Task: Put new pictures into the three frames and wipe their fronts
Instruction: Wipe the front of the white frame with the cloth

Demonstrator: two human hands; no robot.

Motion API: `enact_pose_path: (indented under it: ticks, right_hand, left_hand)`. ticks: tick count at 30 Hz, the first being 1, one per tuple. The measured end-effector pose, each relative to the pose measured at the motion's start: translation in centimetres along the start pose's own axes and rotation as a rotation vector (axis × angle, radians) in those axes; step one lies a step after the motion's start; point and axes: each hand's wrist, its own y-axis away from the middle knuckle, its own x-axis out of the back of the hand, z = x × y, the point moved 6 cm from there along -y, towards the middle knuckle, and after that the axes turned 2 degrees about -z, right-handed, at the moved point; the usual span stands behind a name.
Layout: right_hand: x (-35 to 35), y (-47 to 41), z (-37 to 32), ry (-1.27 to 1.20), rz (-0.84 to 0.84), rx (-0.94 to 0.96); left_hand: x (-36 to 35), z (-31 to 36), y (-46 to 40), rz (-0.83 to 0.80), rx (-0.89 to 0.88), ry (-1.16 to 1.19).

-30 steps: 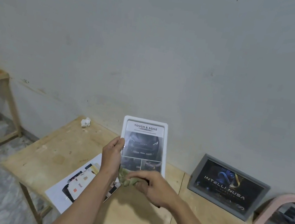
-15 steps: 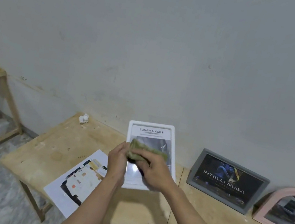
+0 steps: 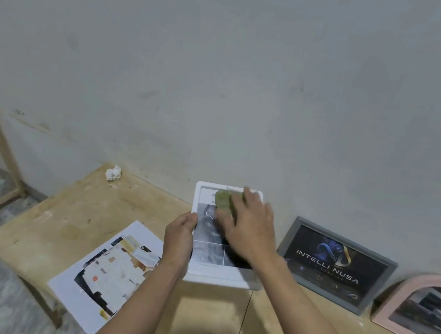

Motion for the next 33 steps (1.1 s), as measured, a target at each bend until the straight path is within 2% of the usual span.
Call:
enact_pose_path:
  ticks: [2,4,6,8,12,16,18,21,26,28,30,33]
  right_hand:
    - [-3.7,1.3,0.5,-0.011,-0.137,-0.043]
    - [-5.2,1.8,1.1,-0.103,-0.101,-0.049]
    - [-5.3,1.7,-0.1,-0.13,-0.005,0.116]
    - [-5.9,1.8,-1.5,-0.145,-0.001,0.312]
    - [-6.7,3.5,-1.5,-0.336,-0.133,0.386]
    - [-7.3,5.4,0.0,-0.385,-0.246,0.47]
    - [-8.5,5.9,1.6,-0.533,-0.336,0.381]
    - [-10.4,5.8,5.4,-0.78,-0.464,0.094]
    - [-10.8,2.7,10.5,-1.166,-0.345,-0.185]
    - [-11.2,0.7,13.1,-1.241,-0.286,-0.285]
    - [-11.8,-1.6,15.9,-1.216,-0.227,-0.329]
    - [-13.9,-4.9,19.4,-0.928,-0.18,-0.275]
  left_hand:
    - [-0.9,0.6,0.2,-0.019,-0.023,0.006]
    - [-1.5,0.7,0.3,-0.026,-0.058,-0.014]
    - [-1.5,0.5,-0.1,-0.003,-0.068,-0.006]
    - [-1.0,0.1,-1.0,0.049,-0.027,0.043]
    - [-0.4,-0.3,-2.6,0.116,0.015,0.095]
    - [-1.1,-2.4,-3.8,0.187,0.05,0.024]
    - [-1.4,-3.3,-4.0,0.221,0.04,-0.007]
    - [-2.2,-4.8,-5.3,0.239,0.039,-0.082]
    - [-2.5,-6.6,-7.7,0.234,0.061,-0.211]
    - [-2.1,-7.4,-8.6,0.263,0.085,-0.228]
    - [-1.6,-8.1,-9.4,0.295,0.119,-0.213]
    - [-1.5,-8.5,-10.1,0.325,0.137,-0.218]
